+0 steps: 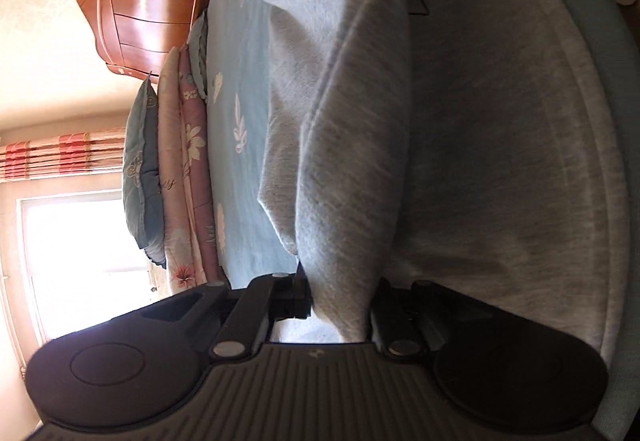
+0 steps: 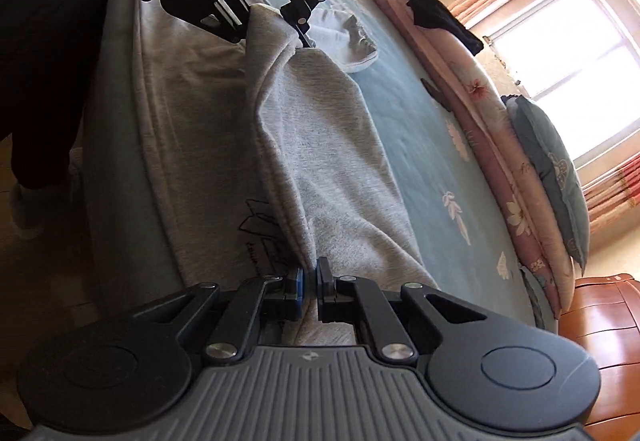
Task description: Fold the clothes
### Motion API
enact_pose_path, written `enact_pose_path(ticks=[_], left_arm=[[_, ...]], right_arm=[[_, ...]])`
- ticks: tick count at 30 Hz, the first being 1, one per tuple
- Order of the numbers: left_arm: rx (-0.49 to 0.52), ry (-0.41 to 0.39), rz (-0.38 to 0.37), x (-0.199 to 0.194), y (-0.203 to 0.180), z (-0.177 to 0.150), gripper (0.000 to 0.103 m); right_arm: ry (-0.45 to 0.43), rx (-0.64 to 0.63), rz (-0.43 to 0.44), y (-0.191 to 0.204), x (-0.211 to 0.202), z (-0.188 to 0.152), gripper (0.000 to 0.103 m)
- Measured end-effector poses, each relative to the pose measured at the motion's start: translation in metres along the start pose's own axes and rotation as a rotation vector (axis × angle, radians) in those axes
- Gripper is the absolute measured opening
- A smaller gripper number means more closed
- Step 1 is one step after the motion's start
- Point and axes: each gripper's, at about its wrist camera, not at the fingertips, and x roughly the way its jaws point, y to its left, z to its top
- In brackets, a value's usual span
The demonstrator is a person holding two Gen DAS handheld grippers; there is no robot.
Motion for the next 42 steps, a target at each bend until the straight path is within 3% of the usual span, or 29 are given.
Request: enact_pose_path(ticks=[2,8,11,16,19,21,23,25,27,30,34,38,42], left_arm=[[-0.002,0.0,-0.033,-0.003,-0.002,-0.004,0.008],[0.006,-0.005,0.003,-0.01,0.001,-0.016,0.008],[0.013,-0.01,-0.019,-0.009,-0.001,-0.022,0.009],[0.059,-0.011,-0.062,-0.002,-0.023,-0.017,0.013],[0.003,-0.002,-0.074,-0.005,-0.017,-0.023,0.016],[-0.079,-0.008,-0.11,-0.01,-0.002,-0.026,0.018],[-0.17,-0.016,-0.158,-0.017,0.016,-0.033,0.023],[-0.222,-0.021,-0.228,-0.03,0.028,-0.044,0.044],[-0.243,-0.027,-0.281,-0.043,0.035,-0.057,0.046],[-0.277,0.014,-0.278,-0.058,0.046,-0.073,0.046],[-0.488,0.006,-0.215,-0.07,0.077,-0.075,0.046],[-0.78,-0.178,-0.316,-0.077,0.103,-0.048,0.047],[-0.815,-0.272,-0.409,-0.065,0.095,-0.002,0.047]], right_arm=[[0.021,0.012,0.048,0.004,0.009,0.0,0.007],[0.022,0.035,0.104,-0.003,0.003,0.005,0.007],[-0.001,0.056,0.148,-0.004,-0.01,0.003,0.007],[0.052,0.033,0.175,0.015,0.005,-0.002,0.009],[0.054,0.068,0.184,0.012,0.003,0.0,0.013],[0.036,0.123,0.215,0.001,-0.005,0.0,0.022],[0.022,0.216,0.235,-0.016,-0.016,-0.007,0.028],[0.015,0.329,0.247,-0.035,-0.028,-0.019,0.03],[0.008,0.461,0.259,-0.056,-0.041,-0.035,0.03],[-0.004,0.729,0.228,-0.095,-0.058,-0.079,0.031],[-0.026,1.159,0.157,-0.134,-0.061,-0.149,0.032],[-0.116,1.569,0.156,-0.149,-0.046,-0.211,0.032],[-0.148,1.811,0.139,-0.149,-0.021,-0.245,0.035]])
